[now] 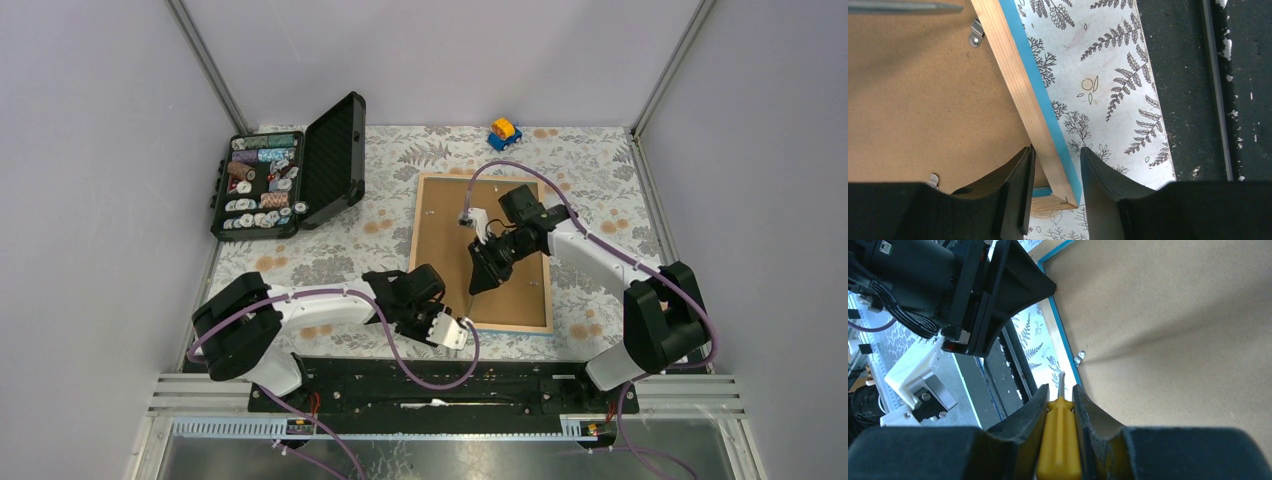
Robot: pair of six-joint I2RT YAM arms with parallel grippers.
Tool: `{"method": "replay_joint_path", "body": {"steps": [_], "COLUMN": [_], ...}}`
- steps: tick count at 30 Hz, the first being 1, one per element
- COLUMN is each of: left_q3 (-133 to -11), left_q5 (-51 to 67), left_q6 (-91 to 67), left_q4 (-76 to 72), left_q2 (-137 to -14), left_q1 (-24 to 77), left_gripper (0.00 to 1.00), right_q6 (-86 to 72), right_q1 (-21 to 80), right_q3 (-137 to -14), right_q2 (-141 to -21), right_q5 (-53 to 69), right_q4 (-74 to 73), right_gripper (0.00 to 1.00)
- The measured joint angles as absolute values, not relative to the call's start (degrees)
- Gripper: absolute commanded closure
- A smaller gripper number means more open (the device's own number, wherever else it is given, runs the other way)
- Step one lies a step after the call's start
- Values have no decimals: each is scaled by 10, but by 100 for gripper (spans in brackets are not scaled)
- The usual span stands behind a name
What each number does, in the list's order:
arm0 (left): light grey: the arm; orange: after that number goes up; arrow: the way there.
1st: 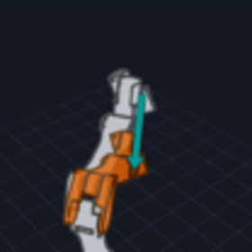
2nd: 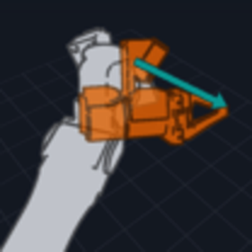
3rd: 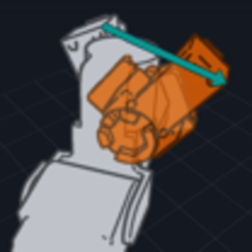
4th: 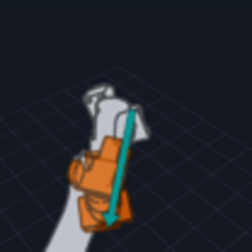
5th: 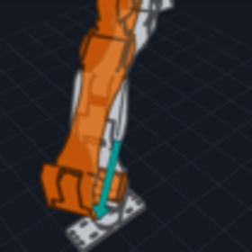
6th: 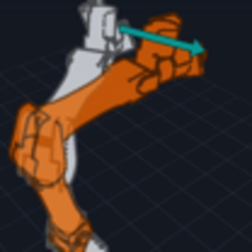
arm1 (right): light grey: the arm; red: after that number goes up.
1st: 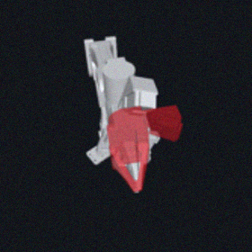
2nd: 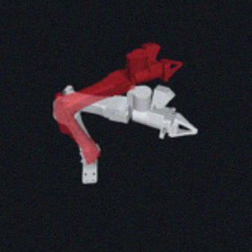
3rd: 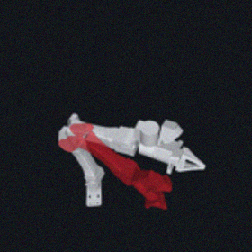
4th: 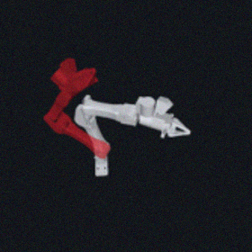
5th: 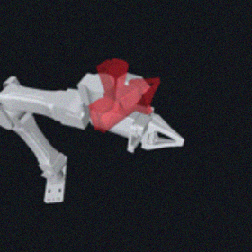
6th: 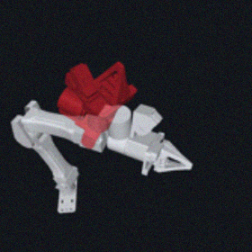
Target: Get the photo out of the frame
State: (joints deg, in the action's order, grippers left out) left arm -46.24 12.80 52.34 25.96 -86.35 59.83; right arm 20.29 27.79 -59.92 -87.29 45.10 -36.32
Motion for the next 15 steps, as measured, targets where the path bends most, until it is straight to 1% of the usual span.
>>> {"method": "replay_joint_path", "body": {"steps": [15], "left_q3": [-462], "left_q5": [129], "left_q6": [510], "left_q4": [258], "left_q2": [-864], "left_q1": [598], "left_gripper": [55], "right_q6": [151], "right_q1": [312], "right_q3": [-577], "right_q2": [-873], "right_q5": [424], "right_q4": [-269], "right_gripper": [100]}}
